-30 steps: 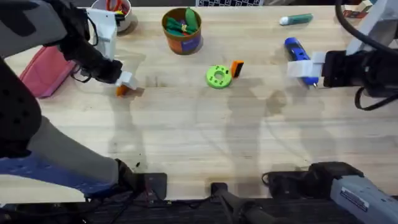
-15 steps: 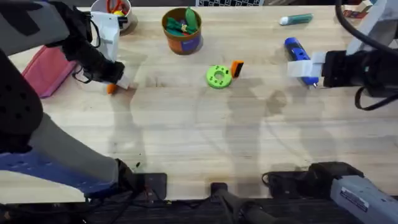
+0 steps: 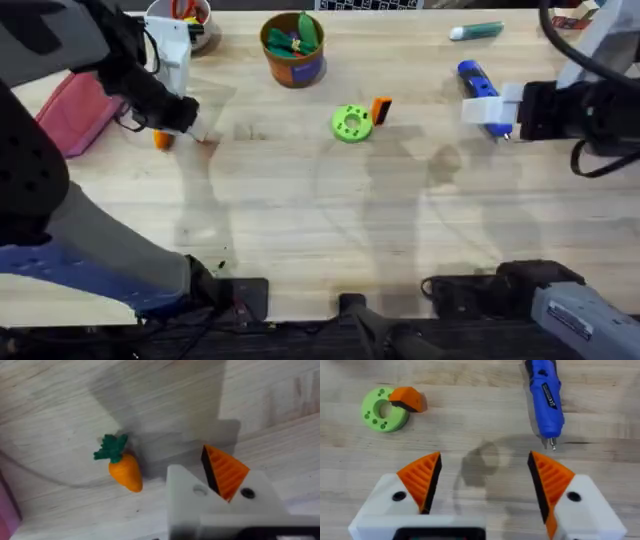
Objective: Pick up the gripper from the table and insert it into the empty holder that is missing its gripper. Then pick up a screw, insert it into the mounting hole, and use the screwdriver to tighten it. Finally, clean up the table by picking up the vegetable and placing it into the bucket.
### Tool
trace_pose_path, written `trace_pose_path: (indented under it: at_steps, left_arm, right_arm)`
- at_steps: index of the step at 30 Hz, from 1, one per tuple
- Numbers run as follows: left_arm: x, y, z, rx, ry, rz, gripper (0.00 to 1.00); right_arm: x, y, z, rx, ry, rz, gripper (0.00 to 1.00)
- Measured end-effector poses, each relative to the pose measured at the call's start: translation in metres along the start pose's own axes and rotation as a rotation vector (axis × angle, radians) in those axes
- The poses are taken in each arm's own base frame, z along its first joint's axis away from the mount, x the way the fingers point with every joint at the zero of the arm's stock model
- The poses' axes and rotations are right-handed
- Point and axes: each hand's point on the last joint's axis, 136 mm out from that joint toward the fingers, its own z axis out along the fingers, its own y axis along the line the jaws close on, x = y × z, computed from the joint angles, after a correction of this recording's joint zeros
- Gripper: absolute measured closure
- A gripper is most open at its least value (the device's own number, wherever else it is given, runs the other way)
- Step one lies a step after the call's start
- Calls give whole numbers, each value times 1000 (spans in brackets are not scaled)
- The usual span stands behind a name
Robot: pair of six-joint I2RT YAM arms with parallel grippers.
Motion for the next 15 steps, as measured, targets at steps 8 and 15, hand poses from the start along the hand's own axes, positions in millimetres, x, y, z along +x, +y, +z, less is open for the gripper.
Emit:
trace_pose_path:
  at_steps: [8, 15]
  left_arm:
    - [-36, 6, -53, -34, -61, -10, 993]
    - [-54, -1, -106, -93, -158, -27, 993]
  right_arm:
    - [0, 0, 0, 0, 0, 0, 7]
    - [0, 0, 0, 0, 0, 0, 7]
